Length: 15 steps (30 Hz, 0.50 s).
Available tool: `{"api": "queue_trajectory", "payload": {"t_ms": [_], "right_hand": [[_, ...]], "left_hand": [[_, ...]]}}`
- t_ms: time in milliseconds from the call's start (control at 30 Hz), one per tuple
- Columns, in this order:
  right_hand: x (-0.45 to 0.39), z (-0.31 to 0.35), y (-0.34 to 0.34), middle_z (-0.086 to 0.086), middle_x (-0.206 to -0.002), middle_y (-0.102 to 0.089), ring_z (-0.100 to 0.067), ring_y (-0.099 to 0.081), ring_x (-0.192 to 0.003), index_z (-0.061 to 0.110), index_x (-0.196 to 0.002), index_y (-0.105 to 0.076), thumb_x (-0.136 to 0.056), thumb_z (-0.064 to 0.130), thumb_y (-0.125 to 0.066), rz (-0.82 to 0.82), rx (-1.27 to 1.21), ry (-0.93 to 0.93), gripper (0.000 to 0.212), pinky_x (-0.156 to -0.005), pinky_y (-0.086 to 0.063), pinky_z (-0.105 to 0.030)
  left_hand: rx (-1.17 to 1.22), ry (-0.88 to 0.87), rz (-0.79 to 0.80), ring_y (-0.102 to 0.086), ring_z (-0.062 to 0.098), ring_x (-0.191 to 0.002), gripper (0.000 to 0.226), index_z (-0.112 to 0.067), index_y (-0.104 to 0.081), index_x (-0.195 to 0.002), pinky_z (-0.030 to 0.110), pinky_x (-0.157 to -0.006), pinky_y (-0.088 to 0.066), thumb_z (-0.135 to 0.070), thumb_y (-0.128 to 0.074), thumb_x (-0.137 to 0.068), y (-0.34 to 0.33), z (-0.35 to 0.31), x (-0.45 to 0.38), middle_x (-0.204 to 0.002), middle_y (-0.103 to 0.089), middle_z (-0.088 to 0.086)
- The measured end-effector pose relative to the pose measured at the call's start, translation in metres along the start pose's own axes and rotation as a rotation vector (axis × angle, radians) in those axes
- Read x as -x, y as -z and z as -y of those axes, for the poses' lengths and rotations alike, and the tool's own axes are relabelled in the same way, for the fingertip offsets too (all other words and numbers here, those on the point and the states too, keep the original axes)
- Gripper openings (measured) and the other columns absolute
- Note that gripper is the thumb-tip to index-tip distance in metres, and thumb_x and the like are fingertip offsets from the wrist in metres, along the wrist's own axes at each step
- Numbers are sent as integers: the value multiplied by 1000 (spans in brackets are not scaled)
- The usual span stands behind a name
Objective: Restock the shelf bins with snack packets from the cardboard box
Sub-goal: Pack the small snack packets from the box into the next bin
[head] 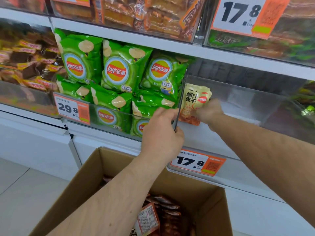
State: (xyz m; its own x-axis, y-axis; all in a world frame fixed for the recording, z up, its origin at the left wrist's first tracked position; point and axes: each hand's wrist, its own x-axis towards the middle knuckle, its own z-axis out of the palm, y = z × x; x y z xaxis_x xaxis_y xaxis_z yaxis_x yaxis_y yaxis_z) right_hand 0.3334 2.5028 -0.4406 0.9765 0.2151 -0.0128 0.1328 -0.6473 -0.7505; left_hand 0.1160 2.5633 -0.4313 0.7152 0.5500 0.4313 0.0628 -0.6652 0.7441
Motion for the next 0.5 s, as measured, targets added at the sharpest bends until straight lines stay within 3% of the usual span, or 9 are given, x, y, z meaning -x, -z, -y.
{"api": "queue_trajectory", "payload": {"t_ms": [33,133,167,300,433,500], "right_hand": [[-2,0,-1,-9,-106,-67,-26,-66,-98,12,-110,-63,-53,29,-83,-14,15,-8,63,-81,-59,-39],[3,3,1,-11,-95,-70,-27,-67,-86,10,-93,-65,-78,13,-71,94,-14,5,17,-63,-53,-31],[2,2,1,-13,-92,-71,-27,-67,-81,9,-93,-65,-81,9,-66,119,-22,10,11,-59,-51,-30],[9,6,10,-7,-82,-64,-20,-59,-63,8,-108,-64,-89,14,-59,247,-130,-36,20,-60,-48,-28],[16,7,24,-5,-89,-62,-22,-55,-62,18,-103,-62,-97,32,-51,339,-277,-111,18,-66,-47,-33],[15,5,26,-5,-92,-65,-23,-58,-66,18,-103,-62,-101,40,-44,325,-333,-118,28,-66,-46,-34]], "left_hand": [[4,0,-2,-50,12,-103,43,-20,-63,-128,28,-87,-43,-12,-62,-86,0,0,0,-111,-53,-5],[18,4,-10,-49,11,-103,43,-20,-64,-127,27,-86,-43,-11,-62,-85,-1,1,0,-110,-53,-5],[19,5,-11,-49,10,-103,43,-20,-64,-127,26,-86,-42,-10,-62,-85,-1,1,1,-110,-53,-5],[19,9,-11,-50,10,-103,43,-20,-64,-127,25,-86,-43,-10,-62,-85,0,0,1,-111,-54,-4],[31,9,-7,-52,13,-101,41,-21,-66,-124,31,-87,-46,-8,-62,-85,2,-2,1,-108,-53,-5],[32,1,-10,-52,12,-102,41,-21,-66,-123,28,-87,-45,-8,-62,-85,2,-2,2,-108,-53,-5]]}}
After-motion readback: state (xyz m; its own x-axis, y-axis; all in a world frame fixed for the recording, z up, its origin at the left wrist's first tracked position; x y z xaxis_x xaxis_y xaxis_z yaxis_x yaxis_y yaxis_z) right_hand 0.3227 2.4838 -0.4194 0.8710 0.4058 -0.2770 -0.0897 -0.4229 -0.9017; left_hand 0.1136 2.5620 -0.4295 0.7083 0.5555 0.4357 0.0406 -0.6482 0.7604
